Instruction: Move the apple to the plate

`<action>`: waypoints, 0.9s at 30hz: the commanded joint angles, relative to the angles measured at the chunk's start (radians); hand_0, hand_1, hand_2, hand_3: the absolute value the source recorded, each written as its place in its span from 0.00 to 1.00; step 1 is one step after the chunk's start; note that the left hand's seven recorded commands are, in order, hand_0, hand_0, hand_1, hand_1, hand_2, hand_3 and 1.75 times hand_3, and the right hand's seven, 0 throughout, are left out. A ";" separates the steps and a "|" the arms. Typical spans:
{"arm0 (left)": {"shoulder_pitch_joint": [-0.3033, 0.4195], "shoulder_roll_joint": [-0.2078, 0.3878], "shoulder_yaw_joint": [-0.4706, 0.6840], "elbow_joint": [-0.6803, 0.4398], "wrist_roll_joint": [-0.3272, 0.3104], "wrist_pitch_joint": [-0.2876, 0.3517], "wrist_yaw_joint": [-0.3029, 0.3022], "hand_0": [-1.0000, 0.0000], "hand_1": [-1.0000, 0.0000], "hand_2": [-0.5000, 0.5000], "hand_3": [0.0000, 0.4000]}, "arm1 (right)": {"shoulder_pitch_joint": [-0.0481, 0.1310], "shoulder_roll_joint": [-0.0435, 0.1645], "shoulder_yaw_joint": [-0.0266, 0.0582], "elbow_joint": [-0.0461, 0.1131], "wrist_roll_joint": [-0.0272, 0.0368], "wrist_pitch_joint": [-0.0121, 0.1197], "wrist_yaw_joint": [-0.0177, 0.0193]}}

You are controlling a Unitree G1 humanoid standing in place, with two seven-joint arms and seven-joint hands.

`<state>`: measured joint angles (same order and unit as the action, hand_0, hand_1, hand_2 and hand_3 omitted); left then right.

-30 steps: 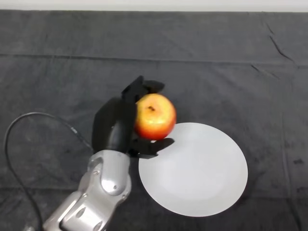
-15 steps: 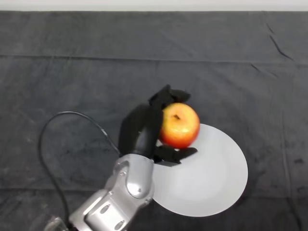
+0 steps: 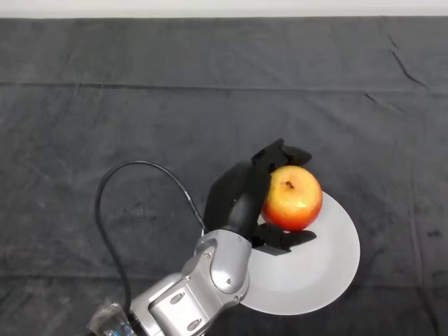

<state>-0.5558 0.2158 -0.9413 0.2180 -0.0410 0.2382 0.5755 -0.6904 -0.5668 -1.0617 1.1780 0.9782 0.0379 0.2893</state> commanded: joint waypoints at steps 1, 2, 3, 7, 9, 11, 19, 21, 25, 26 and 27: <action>-0.059 0.017 -0.023 0.037 -0.025 0.015 -0.018 0.00 0.00 0.50 1.00 | -0.017 -0.027 -0.0011 0.003 0.0208 -0.001 0.0005; -0.061 0.020 -0.029 0.036 -0.027 0.024 -0.026 0.00 0.00 0.50 1.00 | -0.017 -0.027 -0.0011 0.003 0.0209 -0.001 0.0006; -0.066 0.023 -0.034 0.033 -0.030 0.034 -0.037 0.03 0.03 0.50 0.97 | -0.017 -0.027 -0.0012 0.004 0.0209 -0.001 0.0008; -0.084 0.041 -0.041 0.016 -0.036 0.075 -0.083 1.00 1.00 0.50 0.00 | -0.018 -0.028 -0.0014 0.005 0.0210 -0.001 0.0014; -0.091 0.052 -0.038 0.000 -0.036 0.097 -0.102 1.00 1.00 0.50 0.00 | -0.018 -0.028 -0.0016 0.005 0.0210 -0.001 0.0016; -0.095 0.062 -0.032 -0.017 -0.033 0.116 -0.116 1.00 1.00 0.50 0.00 | -0.018 -0.028 -0.0016 0.006 0.0210 -0.001 0.0018; -0.082 0.125 0.030 -0.122 -0.009 0.169 -0.135 1.00 1.00 0.50 0.00 | -0.018 -0.029 -0.0019 0.007 0.0210 -0.001 0.0025; -0.072 0.141 0.053 -0.152 -0.001 0.177 -0.131 1.00 1.00 0.50 0.00 | -0.018 -0.029 -0.0019 0.007 0.0209 -0.001 0.0026; -0.045 0.166 0.103 -0.207 0.018 0.184 -0.111 1.00 1.00 0.50 0.00 | -0.018 -0.029 -0.0018 0.007 0.0208 -0.001 0.0028; -0.039 0.171 0.115 -0.217 0.023 0.183 -0.106 1.00 1.00 0.50 0.00 | -0.018 -0.029 -0.0018 0.007 0.0208 -0.001 0.0028; -0.030 0.176 0.128 -0.229 0.028 0.182 -0.099 1.00 1.00 0.50 0.00 | -0.018 -0.029 -0.0018 0.007 0.0208 -0.002 0.0028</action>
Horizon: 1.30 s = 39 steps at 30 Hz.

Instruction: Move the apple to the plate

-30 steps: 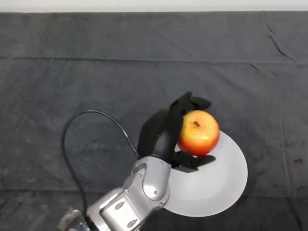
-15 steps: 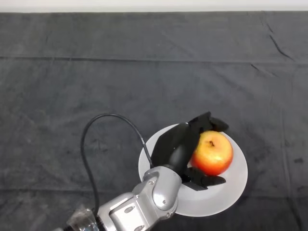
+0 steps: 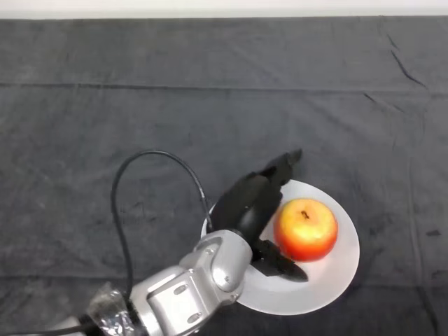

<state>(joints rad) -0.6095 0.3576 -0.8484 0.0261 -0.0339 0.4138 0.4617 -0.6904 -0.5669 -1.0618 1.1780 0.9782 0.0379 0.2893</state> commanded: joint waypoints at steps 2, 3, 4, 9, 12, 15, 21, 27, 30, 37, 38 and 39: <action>0.039 0.045 0.062 -0.057 0.030 0.002 0.026 1.00 1.00 0.50 0.00 | -0.018 -0.028 -0.0016 0.006 0.0206 -0.002 0.0027; 0.048 0.052 0.078 -0.068 0.034 -0.001 0.031 1.00 1.00 0.50 0.00 | -0.018 -0.028 -0.0016 0.006 0.0206 -0.002 0.0027; 0.058 0.061 0.095 -0.081 0.038 -0.004 0.035 1.00 1.00 0.50 0.00 | -0.018 -0.028 -0.0016 0.006 0.0206 -0.002 0.0027; 0.108 0.102 0.178 -0.142 0.050 -0.018 0.055 1.00 1.00 0.50 0.00 | -0.018 -0.028 -0.0014 0.005 0.0203 -0.002 0.0024; 0.146 0.126 0.234 -0.180 0.057 -0.029 0.068 1.00 1.00 0.50 0.00 | -0.018 -0.028 -0.0012 0.005 0.0202 -0.002 0.0022; 0.186 0.149 0.293 -0.218 0.061 -0.039 0.080 1.00 1.00 0.50 0.00 | -0.017 -0.027 -0.0010 0.004 0.0200 -0.001 0.0020; 0.272 0.192 0.426 -0.295 0.059 -0.059 0.101 1.00 1.00 0.50 0.00 | -0.017 -0.027 -0.0007 0.003 0.0197 -0.001 0.0014; 0.359 0.218 0.570 -0.349 0.050 -0.092 0.124 1.00 1.00 0.50 0.00 | -0.016 -0.026 -0.0003 0.001 0.0195 -0.001 0.0007; 0.402 0.222 0.640 -0.367 0.044 -0.113 0.136 1.00 1.00 0.50 0.00 | -0.016 -0.026 -0.0001 0.000 0.0194 -0.001 0.0003; 0.499 0.221 0.806 -0.389 0.023 -0.168 0.155 1.00 1.00 0.50 0.00 | -0.016 -0.025 0.0002 -0.001 0.0191 -0.001 -0.0005; 0.509 0.219 0.827 -0.392 0.020 -0.173 0.158 1.00 1.00 0.50 0.00 | -0.016 -0.025 0.0003 -0.002 0.0191 -0.001 -0.0006; 0.519 0.216 0.847 -0.395 0.017 -0.178 0.161 1.00 1.00 0.50 0.00 | -0.016 -0.025 0.0003 -0.002 0.0191 -0.001 -0.0007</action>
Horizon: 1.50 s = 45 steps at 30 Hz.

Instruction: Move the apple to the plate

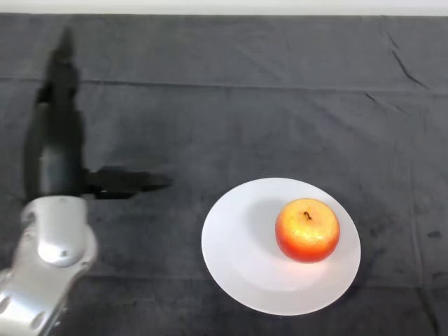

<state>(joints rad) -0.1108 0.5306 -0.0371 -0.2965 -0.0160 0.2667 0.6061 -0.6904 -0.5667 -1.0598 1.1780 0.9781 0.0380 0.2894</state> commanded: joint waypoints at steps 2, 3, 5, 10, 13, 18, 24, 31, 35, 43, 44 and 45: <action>0.040 0.036 0.075 -0.077 -0.004 -0.042 0.023 1.00 1.00 0.50 0.00 | -0.015 -0.025 -0.0016 -0.002 0.0191 -0.001 -0.0010; 0.048 0.031 0.092 -0.077 -0.005 -0.047 0.027 1.00 1.00 0.50 0.00 | -0.015 -0.025 -0.0015 -0.002 0.0191 -0.001 -0.0011; 0.066 0.023 0.130 -0.076 -0.009 -0.063 0.032 1.00 1.00 0.50 0.00 | -0.015 -0.024 -0.0015 -0.003 0.0191 -0.001 -0.0013; 0.102 0.000 0.211 -0.061 -0.016 -0.106 0.044 1.00 1.00 0.50 0.00 | -0.015 -0.024 -0.0013 -0.003 0.0190 -0.001 -0.0017; 0.117 -0.015 0.250 -0.046 -0.018 -0.131 0.050 1.00 1.00 0.50 0.00 | -0.015 -0.024 -0.0012 -0.004 0.0190 -0.001 -0.0019; 0.144 -0.030 0.319 -0.032 -0.034 -0.161 0.049 1.00 1.00 0.50 0.00 | -0.015 -0.024 -0.0012 -0.005 0.0190 -0.001 -0.0023; 0.173 -0.046 0.398 -0.038 -0.055 -0.179 0.047 1.00 1.00 0.50 0.00 | -0.015 -0.023 -0.0011 -0.005 0.0190 -0.001 -0.0026; 0.173 -0.070 0.434 -0.035 -0.049 -0.187 0.061 1.00 1.00 0.50 0.00 | -0.015 -0.023 -0.0011 -0.005 0.0191 -0.001 -0.0028; 0.169 -0.081 0.442 -0.034 -0.042 -0.188 0.067 1.00 1.00 0.50 0.00 | -0.015 -0.023 -0.0011 -0.005 0.0191 0.000 -0.0028; 0.167 -0.093 0.455 -0.028 -0.037 -0.197 0.065 1.00 1.00 0.50 0.00 | -0.015 -0.023 -0.0012 -0.005 0.0192 0.000 -0.0029; 0.167 -0.094 0.456 -0.027 -0.036 -0.198 0.065 1.00 1.00 0.50 0.00 | -0.015 -0.023 -0.0012 -0.005 0.0192 0.000 -0.0029; 0.167 -0.094 0.457 -0.026 -0.037 -0.199 0.063 1.00 1.00 0.50 0.00 | -0.015 -0.023 -0.0012 -0.005 0.0192 0.000 -0.0029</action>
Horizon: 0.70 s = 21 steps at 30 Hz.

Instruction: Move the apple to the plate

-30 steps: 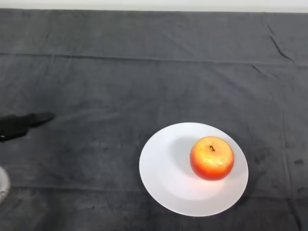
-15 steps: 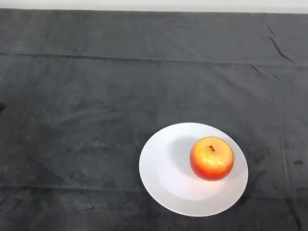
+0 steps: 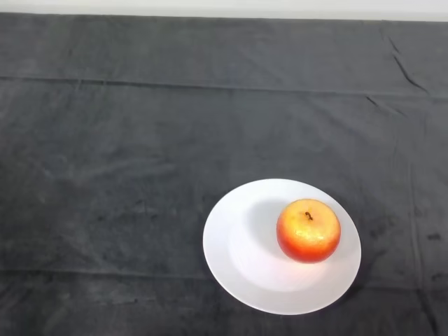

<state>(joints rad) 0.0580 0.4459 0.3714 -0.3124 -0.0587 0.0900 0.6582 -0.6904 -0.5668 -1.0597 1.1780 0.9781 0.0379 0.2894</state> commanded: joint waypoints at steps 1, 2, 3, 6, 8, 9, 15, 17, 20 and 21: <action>-0.001 -0.010 0.050 -0.010 0.006 -0.023 0.010 1.00 1.00 0.50 0.00 | -0.015 -0.023 -0.0012 -0.005 0.0192 0.000 -0.0029; 0.000 -0.010 0.053 -0.009 0.005 -0.025 0.008 1.00 1.00 0.50 0.00 | -0.015 -0.023 -0.0012 -0.005 0.0192 0.000 -0.0029; 0.001 -0.010 0.055 -0.009 0.004 -0.026 0.006 1.00 1.00 0.50 0.00 | -0.015 -0.023 -0.0012 -0.005 0.0192 0.000 -0.0029; 0.004 -0.011 0.061 -0.009 0.003 -0.027 0.001 1.00 1.00 0.50 0.00 | -0.015 -0.023 -0.0012 -0.005 0.0192 0.000 -0.0030; 0.004 -0.012 0.063 -0.010 0.003 -0.026 0.000 1.00 1.00 0.50 0.00 | -0.015 -0.023 -0.0012 -0.005 0.0192 0.000 -0.0030; 0.004 -0.013 0.064 -0.010 0.004 -0.026 -0.001 1.00 1.00 0.50 0.00 | -0.015 -0.023 -0.0012 -0.005 0.0192 0.000 -0.0030; 0.003 -0.017 0.065 -0.012 0.008 -0.024 -0.002 1.00 1.00 0.50 0.00 | -0.015 -0.023 -0.0012 -0.006 0.0192 0.000 -0.0030; 0.003 -0.018 0.066 -0.012 0.010 -0.024 -0.002 1.00 1.00 0.50 0.00 | -0.015 -0.023 -0.0012 -0.006 0.0192 0.000 -0.0030; 0.002 -0.019 0.067 -0.011 0.011 -0.025 -0.004 1.00 1.00 0.50 0.00 | -0.015 -0.023 -0.0011 -0.006 0.0192 0.000 -0.0031; 0.002 -0.020 0.067 -0.011 0.012 -0.025 -0.004 1.00 1.00 0.50 0.00 | -0.015 -0.023 -0.0011 -0.006 0.0192 0.000 -0.0031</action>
<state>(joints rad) 0.0580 0.4341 0.4077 -0.3124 -0.0573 0.0886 0.6573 -0.6904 -0.5668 -1.0597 1.1779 0.9781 0.0379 0.2894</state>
